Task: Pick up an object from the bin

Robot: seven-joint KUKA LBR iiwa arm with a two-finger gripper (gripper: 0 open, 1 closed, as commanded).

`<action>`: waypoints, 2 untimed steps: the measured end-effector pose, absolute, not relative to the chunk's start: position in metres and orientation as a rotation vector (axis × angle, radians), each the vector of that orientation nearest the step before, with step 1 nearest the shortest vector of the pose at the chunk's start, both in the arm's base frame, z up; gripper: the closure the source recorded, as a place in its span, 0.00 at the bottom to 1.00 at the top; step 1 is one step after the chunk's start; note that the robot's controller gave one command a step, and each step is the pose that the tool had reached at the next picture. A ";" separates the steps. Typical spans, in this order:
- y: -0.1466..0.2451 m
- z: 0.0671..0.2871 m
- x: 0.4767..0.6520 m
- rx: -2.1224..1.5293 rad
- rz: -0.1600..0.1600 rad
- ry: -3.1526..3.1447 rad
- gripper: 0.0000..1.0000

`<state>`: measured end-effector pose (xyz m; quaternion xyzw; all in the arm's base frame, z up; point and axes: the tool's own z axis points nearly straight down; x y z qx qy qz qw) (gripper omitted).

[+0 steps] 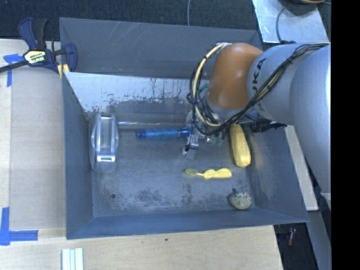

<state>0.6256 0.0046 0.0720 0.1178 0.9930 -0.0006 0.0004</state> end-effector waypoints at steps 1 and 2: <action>0.032 0.071 0.627 -0.059 0.003 3.133 1.00; 0.032 0.071 0.627 -0.059 0.003 3.133 1.00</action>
Offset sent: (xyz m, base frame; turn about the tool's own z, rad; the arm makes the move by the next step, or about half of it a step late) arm 0.0000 0.0000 0.0000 0.0000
